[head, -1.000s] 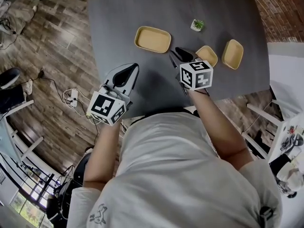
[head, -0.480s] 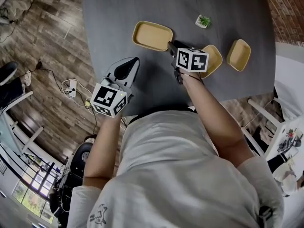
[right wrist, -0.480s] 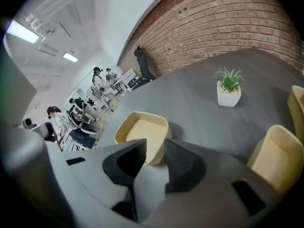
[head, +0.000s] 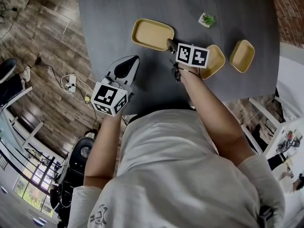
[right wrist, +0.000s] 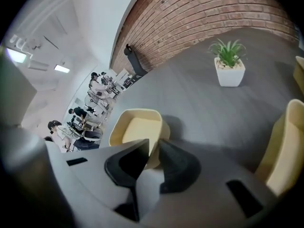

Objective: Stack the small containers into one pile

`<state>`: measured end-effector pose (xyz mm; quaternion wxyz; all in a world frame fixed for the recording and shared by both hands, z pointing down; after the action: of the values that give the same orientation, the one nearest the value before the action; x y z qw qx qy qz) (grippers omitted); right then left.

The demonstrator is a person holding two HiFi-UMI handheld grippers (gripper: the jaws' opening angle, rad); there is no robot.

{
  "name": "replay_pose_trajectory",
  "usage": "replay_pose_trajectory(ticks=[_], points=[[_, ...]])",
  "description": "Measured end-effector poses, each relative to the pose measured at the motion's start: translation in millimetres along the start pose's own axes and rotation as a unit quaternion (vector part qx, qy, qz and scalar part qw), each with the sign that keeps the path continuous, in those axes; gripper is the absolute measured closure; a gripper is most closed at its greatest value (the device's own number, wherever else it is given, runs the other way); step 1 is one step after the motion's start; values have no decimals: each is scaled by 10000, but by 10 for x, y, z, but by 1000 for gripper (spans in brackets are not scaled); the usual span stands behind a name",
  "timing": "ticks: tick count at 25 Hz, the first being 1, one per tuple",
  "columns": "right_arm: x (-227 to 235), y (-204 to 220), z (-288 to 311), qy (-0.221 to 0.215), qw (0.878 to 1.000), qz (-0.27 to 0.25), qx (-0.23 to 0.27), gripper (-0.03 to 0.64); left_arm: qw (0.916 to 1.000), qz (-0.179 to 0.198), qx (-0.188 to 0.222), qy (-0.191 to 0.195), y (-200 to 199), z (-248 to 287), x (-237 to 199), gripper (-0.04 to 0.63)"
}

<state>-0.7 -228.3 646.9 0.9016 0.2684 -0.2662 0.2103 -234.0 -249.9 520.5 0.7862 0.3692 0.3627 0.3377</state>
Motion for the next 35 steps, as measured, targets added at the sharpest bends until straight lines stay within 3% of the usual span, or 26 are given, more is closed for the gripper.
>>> replay_pose_trajectory(ticks=[5,17,35], points=[[-26,-40,25,-83,9997,104,184,593,9999,-13,80,-77,12,-34,-28,584],[-354,-28,-234,-312,9978,-346,467,598,9993,19,297,-230,66,-445,-8,584],[-1149,804,-1212,-332,9873,-854,1298,598,9953,507,829,-39,292,-1647,411,584]])
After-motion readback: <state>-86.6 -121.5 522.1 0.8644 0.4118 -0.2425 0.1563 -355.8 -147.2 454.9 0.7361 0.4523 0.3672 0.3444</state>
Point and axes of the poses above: the fingertips, and each gripper's own axes: z forward along the fingers, x to its right, y out of its underside, the point moved 8 cm from there along -z, backward along the fingers, and after that the axes turned 3 degrees about -y, right-handed, at the moved point
